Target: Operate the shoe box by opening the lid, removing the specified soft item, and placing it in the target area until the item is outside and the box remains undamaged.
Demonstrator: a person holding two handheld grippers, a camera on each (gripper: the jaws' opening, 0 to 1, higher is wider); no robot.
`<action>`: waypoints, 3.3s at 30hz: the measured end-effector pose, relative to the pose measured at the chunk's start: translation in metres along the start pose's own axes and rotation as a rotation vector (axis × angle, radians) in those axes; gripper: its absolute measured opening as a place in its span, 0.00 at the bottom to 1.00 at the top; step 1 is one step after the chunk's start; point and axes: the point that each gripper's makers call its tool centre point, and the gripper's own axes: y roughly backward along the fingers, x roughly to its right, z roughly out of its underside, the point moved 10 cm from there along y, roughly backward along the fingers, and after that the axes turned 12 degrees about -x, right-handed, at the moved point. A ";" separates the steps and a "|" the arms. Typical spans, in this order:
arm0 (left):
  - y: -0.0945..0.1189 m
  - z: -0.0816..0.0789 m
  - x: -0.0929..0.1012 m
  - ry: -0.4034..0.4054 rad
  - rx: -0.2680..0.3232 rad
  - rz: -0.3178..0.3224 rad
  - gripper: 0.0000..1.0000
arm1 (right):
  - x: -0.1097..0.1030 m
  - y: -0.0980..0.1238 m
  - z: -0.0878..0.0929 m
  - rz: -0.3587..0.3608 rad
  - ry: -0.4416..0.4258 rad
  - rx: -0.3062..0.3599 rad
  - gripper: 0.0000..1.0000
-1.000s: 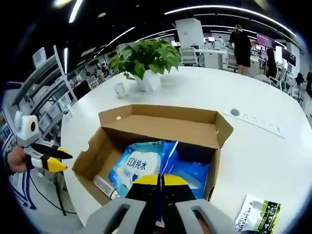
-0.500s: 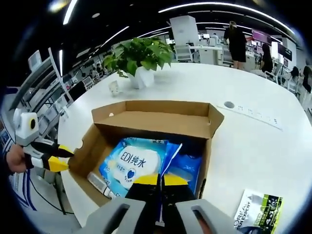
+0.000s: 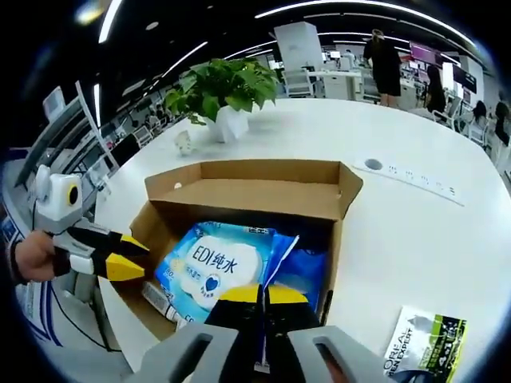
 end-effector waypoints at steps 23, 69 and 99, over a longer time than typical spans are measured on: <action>-0.047 -0.009 -0.004 0.186 -0.070 0.120 0.22 | 0.003 -0.004 0.005 -0.011 -0.044 0.023 0.00; 0.000 -0.015 0.011 0.171 0.073 0.103 0.07 | -0.015 0.028 -0.004 -0.097 0.027 0.113 0.00; -0.008 -0.025 0.082 0.042 0.043 0.147 0.07 | 0.023 0.086 0.045 -0.034 -0.048 0.182 0.00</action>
